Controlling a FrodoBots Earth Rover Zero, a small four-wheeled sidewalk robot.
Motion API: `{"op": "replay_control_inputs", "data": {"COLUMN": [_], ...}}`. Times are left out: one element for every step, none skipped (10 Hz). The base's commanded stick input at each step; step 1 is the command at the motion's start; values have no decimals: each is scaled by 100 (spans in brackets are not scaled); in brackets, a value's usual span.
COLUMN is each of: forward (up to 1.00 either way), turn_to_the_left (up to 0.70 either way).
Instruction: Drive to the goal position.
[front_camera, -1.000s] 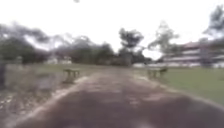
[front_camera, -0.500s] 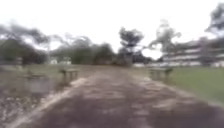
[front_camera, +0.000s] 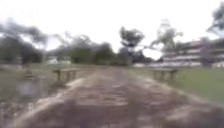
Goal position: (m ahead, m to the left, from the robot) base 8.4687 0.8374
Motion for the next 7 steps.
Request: {"op": "replay_control_inputs", "data": {"forward": [70, 70, 70, 70, 70, 70, 70], "turn_to_the_left": [0, 0, 0, 0, 0, 0, 0]}}
